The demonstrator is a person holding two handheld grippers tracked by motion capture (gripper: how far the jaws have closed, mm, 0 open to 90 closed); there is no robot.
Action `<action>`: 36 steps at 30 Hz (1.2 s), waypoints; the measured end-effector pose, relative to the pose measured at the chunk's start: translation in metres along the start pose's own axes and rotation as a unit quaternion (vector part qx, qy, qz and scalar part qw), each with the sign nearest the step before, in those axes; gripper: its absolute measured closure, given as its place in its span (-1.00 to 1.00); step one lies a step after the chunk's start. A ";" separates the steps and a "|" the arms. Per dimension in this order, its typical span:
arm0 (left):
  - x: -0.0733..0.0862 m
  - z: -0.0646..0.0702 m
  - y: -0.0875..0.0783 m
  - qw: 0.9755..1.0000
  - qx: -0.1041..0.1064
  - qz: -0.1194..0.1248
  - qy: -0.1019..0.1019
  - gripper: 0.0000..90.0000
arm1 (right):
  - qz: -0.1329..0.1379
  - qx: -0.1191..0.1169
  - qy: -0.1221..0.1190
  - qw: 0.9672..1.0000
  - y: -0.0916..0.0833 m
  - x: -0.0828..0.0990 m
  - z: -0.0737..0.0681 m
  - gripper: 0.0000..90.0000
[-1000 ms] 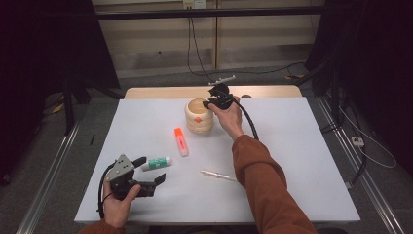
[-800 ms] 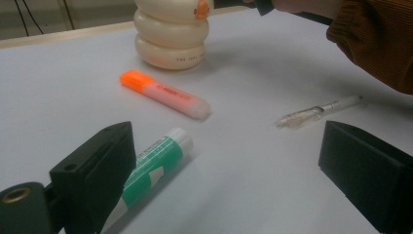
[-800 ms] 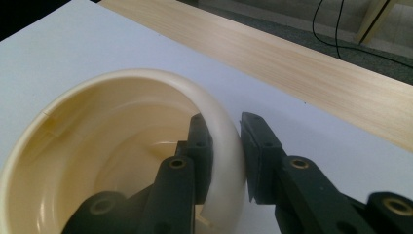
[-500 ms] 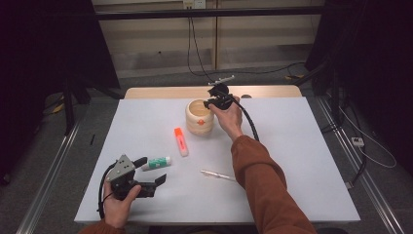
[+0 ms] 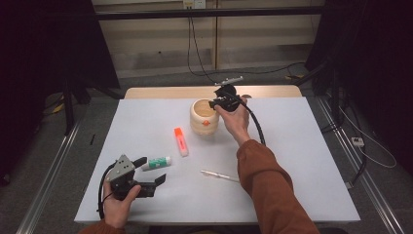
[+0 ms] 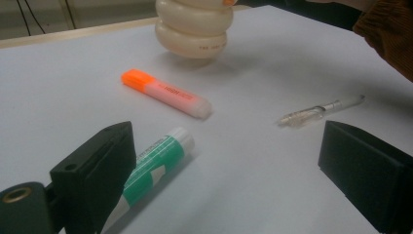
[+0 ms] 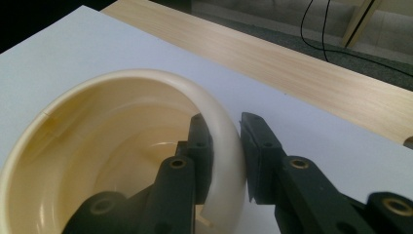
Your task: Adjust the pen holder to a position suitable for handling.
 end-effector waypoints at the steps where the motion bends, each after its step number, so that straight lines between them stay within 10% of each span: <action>1: 0.000 0.000 0.000 1.000 0.000 0.000 -0.001 -0.86 | 0.001 0.001 -0.001 1.000 -0.003 0.001 0.001 0.68; 36: 0.000 0.002 0.003 1.000 0.004 -0.003 0.002 -0.86 | -0.024 0.030 0.016 0.999 -0.073 0.066 0.000 0.69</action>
Point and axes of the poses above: each handheld gripper's, and its own axes: y roughly forward along the jaws, x roughly out of its underside, z roughly to its right, the point moved 8 cm from there along y, roughly forward along the jaws, and after that the axes turned 4 degrees about y, right-handed, at the moved point
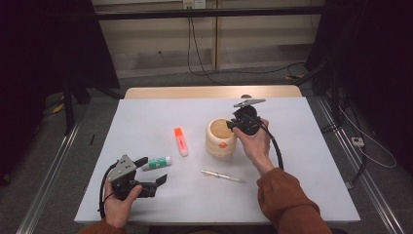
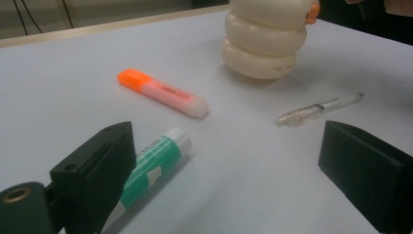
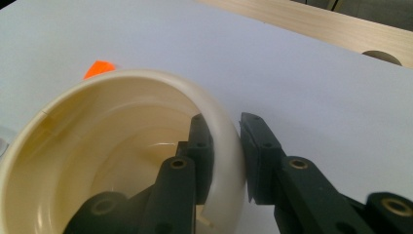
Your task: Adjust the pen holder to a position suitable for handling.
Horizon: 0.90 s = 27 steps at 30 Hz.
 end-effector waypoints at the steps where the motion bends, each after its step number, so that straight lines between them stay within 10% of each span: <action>1: 0.000 0.000 0.000 1.000 0.000 -0.002 0.002 -0.86 | -0.002 -0.002 -0.001 1.000 0.000 0.001 -0.002 0.69; 13: 0.001 -0.001 0.000 1.000 0.001 -0.001 -0.003 -0.86 | -0.006 0.021 0.004 1.000 0.009 0.010 -0.007 0.70; 27: 0.001 -0.002 0.000 1.000 0.000 -0.003 -0.005 -0.86 | 0.013 -0.017 0.012 1.000 0.010 0.007 -0.010 0.39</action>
Point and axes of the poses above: each handheld gripper's, and its own axes: y roughly forward along the jaws, x roughly out of its underside, z roughly to its right, the point moved 8 cm from there along y, roughly forward along the jaws, and after that the axes turned 4 degrees about y, right-handed, at the moved point
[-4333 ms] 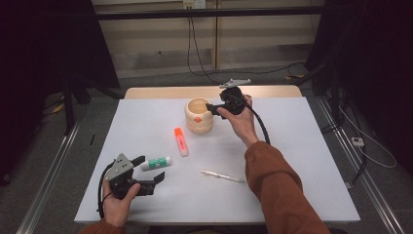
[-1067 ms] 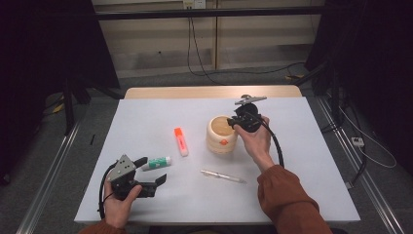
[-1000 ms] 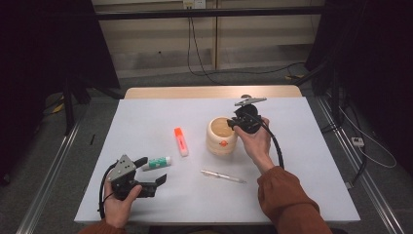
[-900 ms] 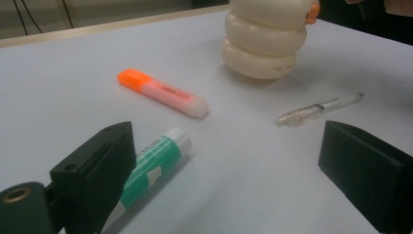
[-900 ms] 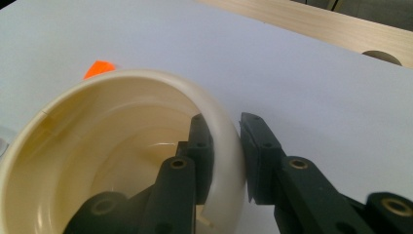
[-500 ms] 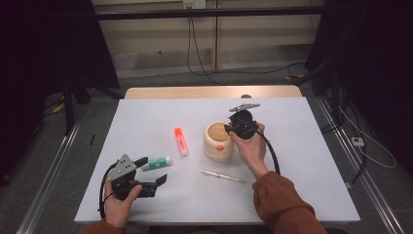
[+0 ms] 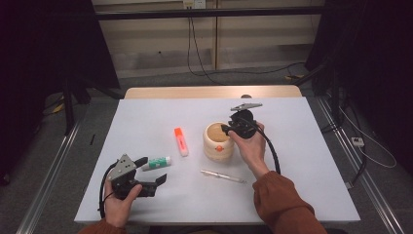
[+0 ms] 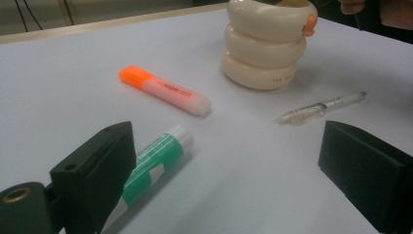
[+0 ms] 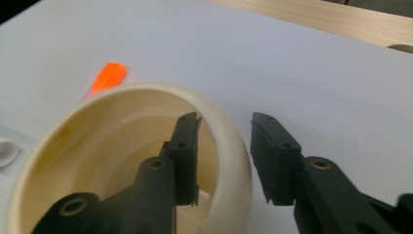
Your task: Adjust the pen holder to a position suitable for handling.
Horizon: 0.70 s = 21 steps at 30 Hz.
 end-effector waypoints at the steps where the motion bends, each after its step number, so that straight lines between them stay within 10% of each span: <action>1: 0.000 0.000 0.000 1.000 0.000 0.000 0.000 -0.86 | 0.003 -0.004 0.001 1.000 -0.001 0.000 0.000 0.35; 21: 0.001 -0.001 0.000 1.000 -0.001 -0.001 0.000 -0.86 | 0.057 -0.040 -0.022 0.997 -0.015 -0.006 -0.001 -0.69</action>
Point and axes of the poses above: each handheld gripper's, and its own axes: y roughly forward along the jaws, x roughly out of its underside, z roughly to its right, the point moved 8 cm from there along y, roughly forward along the jaws, and after that the axes turned 4 degrees about y, right-handed, at the moved point
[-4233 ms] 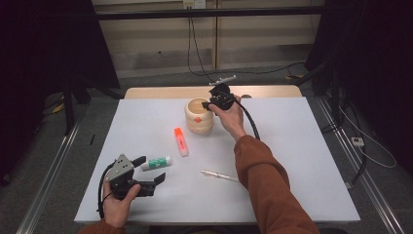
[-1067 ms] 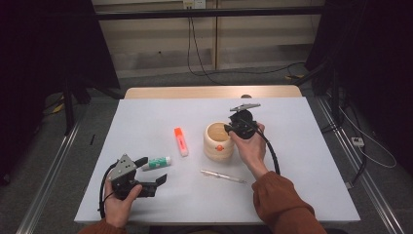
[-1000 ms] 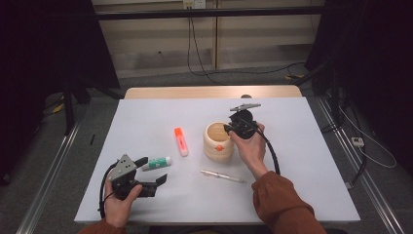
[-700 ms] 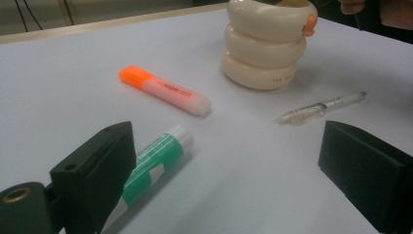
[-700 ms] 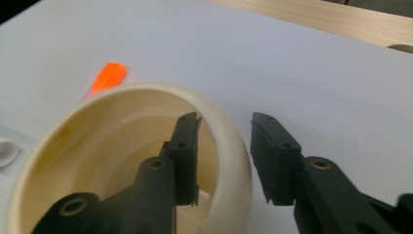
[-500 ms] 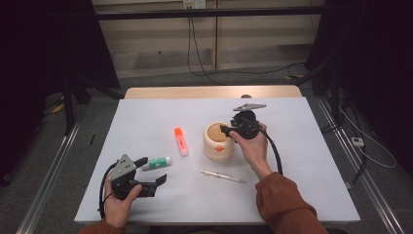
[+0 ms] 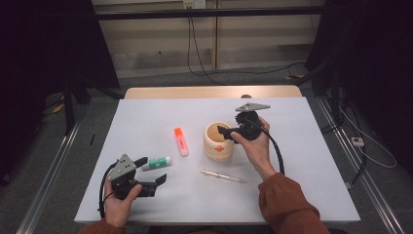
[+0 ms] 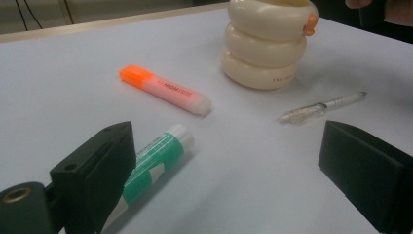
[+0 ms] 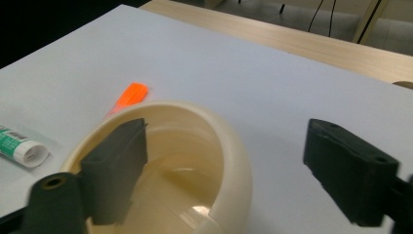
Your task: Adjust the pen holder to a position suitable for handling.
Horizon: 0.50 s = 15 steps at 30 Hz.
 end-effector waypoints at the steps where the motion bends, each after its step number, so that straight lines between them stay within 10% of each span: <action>1: 0.000 0.000 0.000 1.000 0.000 0.000 -0.001 -0.86 | 0.003 -0.001 0.000 1.000 -0.001 -0.001 0.000 -0.76; 15: 0.001 0.000 0.001 1.000 0.000 -0.003 -0.004 -0.85 | 0.051 -0.015 0.004 0.999 -0.035 -0.005 0.014 -0.89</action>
Point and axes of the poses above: each handheld gripper's, and its own axes: y roughly forward along the jaws, x roughly out of its underside, z roughly to its right, the point moved 8 cm from there along y, roughly forward along the jaws, and after that the axes turned 4 degrees about y, right-handed, at the moved point
